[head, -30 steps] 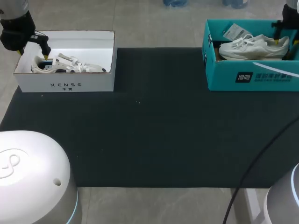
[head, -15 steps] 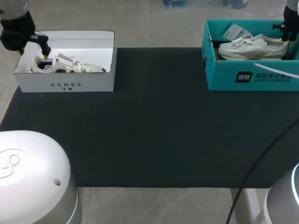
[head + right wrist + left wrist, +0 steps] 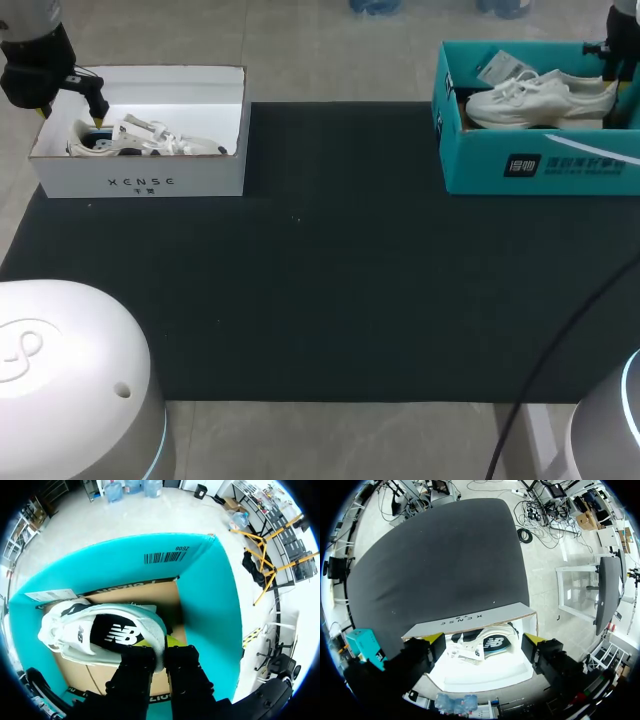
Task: Take the shoe out of the shoebox, open the shoe tongue, remove and reinsert the insole, then place the shoe into the shoebox
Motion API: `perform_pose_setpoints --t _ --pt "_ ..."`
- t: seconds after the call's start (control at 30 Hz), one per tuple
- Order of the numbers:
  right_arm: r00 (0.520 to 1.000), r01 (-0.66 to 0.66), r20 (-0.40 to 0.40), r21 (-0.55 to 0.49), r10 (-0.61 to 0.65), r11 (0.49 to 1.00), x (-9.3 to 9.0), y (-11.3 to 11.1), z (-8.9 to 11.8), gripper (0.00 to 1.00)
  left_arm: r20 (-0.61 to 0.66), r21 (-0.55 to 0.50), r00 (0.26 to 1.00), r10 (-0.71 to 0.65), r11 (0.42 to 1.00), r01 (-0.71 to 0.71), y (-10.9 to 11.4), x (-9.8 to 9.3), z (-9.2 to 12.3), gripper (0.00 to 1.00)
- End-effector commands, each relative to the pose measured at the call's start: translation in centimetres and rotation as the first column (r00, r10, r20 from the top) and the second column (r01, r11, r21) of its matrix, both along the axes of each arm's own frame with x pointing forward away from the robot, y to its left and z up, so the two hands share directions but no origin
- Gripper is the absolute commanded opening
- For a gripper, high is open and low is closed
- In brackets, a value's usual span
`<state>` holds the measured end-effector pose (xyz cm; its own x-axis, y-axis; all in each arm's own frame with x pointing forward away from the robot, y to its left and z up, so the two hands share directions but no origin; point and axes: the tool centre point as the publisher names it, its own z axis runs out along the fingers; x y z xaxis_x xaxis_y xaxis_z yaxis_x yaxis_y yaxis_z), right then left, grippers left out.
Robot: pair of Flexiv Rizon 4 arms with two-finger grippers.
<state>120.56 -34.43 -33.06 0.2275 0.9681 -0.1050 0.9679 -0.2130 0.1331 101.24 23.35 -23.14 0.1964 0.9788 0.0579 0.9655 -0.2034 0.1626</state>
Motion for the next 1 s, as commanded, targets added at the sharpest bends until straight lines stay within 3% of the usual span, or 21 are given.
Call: perform_pose_setpoints --t 0.03,0.63,0.8,1.0 --pt "0.99 0.035 -0.137 0.025 -0.031 0.999 -0.1 0.2 3.1 0.0 0.003 0.0 1.0 0.0 1.0 0.0 0.0 -0.1 0.0 1.0" --pt "0.997 0.074 0.036 -0.033 -0.073 0.997 -2.1 -0.7 18.8 0.0 0.003 0.0 1.0 0.0 1.0 0.0 0.0 -0.1 0.0 1.0" --pt "0.994 0.086 0.07 -0.055 -0.082 0.995 -2.4 -0.8 22.1 0.0 0.003 0.0 1.0 0.0 1.0 0.0 0.0 -0.1 0.0 1.0" --pt "0.991 0.088 0.107 -0.077 -0.08 0.993 -2.9 0.3 24.7 0.0 0.003 0.0 1.0 0.0 1.0 0.0 0.0 -0.1 0.0 1.0"
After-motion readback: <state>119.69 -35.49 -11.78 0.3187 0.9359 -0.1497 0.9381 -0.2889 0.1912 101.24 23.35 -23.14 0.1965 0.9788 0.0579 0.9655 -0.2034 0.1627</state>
